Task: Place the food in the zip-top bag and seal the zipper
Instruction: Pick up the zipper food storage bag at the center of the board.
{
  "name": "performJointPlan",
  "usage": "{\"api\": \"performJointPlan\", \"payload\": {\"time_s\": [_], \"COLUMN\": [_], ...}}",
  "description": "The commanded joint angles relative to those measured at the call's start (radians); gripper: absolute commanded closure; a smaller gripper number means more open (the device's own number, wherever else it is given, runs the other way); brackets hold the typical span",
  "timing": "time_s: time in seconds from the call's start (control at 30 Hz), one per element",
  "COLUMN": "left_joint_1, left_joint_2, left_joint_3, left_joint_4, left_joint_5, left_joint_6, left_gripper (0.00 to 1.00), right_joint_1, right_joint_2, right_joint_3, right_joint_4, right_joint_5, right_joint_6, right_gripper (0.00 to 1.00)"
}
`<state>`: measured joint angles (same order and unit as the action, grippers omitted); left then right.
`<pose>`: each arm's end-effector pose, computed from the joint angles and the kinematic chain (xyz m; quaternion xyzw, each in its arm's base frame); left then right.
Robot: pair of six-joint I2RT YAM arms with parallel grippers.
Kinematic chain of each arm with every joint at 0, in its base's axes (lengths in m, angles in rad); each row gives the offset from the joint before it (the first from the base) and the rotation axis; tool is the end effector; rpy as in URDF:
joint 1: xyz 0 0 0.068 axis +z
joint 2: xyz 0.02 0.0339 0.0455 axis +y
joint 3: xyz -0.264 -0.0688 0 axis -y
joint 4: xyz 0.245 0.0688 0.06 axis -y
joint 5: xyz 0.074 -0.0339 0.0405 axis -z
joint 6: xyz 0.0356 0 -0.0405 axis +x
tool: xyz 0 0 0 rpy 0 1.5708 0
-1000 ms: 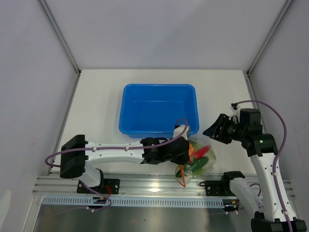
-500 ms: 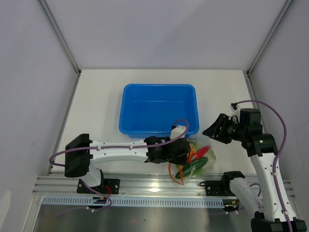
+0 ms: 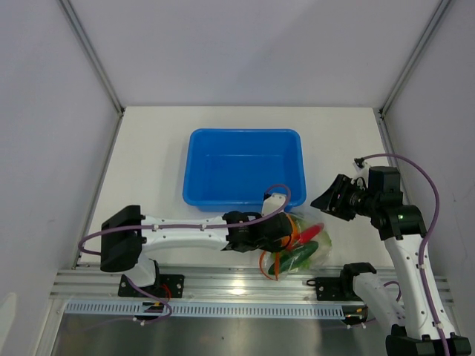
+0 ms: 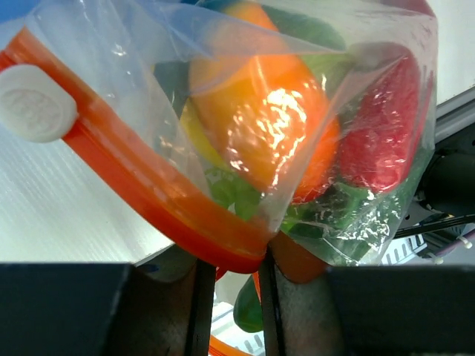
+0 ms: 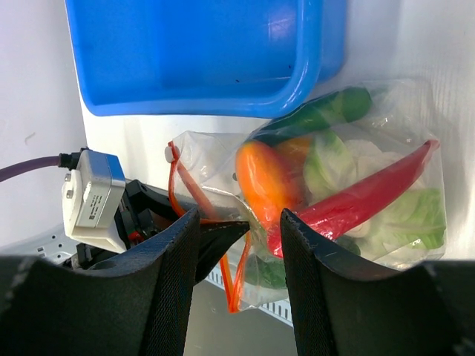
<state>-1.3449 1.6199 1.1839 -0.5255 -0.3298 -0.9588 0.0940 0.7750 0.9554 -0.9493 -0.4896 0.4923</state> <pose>0.0878 -0.3307 0.2398 0.1322 0.9330 -0.2066 0.2634 0.1352 0.0296 0.3279 0.0840 0.8943 0.3230 0.2980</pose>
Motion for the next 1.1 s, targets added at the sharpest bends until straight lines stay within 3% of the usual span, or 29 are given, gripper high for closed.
{"api": "performJointPlan", "payload": {"time_s": [0.0, 0.2, 0.27, 0.3, 0.33, 0.47, 0.7, 0.93, 1.07], "left_joint_1": [0.007, 0.007, 0.007, 0.007, 0.009, 0.009, 0.010, 0.016, 0.042], "left_joint_2": [-0.064, -0.046, -0.037, -0.026, -0.022, -0.034, -0.155, -0.268, -0.321], "left_joint_3": [-0.046, -0.017, -0.001, 0.003, 0.008, 0.026, 0.016, 0.045, 0.054], "left_joint_4": [0.113, 0.116, 0.114, 0.111, 0.096, 0.079, 0.050, 0.005, 0.002], "left_joint_5": [-0.018, -0.029, -0.031, -0.031, -0.035, -0.057, -0.057, 0.044, 0.220], "left_joint_6": [0.022, 0.038, 0.043, 0.046, 0.048, 0.074, 0.270, 0.503, 0.661], "left_gripper": [0.71, 0.71, 0.83, 0.98, 0.99, 0.99, 0.99, 0.99, 0.99], "right_joint_1": [0.000, 0.001, 0.000, 0.001, 0.000, 0.001, 0.009, 0.045, 0.072], "right_joint_2": [-0.006, -0.009, -0.010, -0.010, -0.010, -0.008, 0.006, 0.043, 0.061], "right_joint_3": [-0.010, -0.015, -0.015, -0.017, -0.018, -0.023, 0.005, 0.062, 0.078], "right_joint_4": [0.033, 0.040, 0.037, 0.035, 0.035, 0.035, 0.023, 0.024, 0.046], "right_joint_5": [-0.026, -0.032, -0.032, -0.032, -0.032, -0.035, -0.040, -0.086, -0.171], "right_joint_6": [-0.014, -0.011, -0.012, -0.014, -0.014, -0.015, -0.037, -0.075, -0.106], "right_gripper": [0.50, 0.50, 0.49, 0.50, 0.49, 0.50, 0.49, 0.49, 0.50]}}
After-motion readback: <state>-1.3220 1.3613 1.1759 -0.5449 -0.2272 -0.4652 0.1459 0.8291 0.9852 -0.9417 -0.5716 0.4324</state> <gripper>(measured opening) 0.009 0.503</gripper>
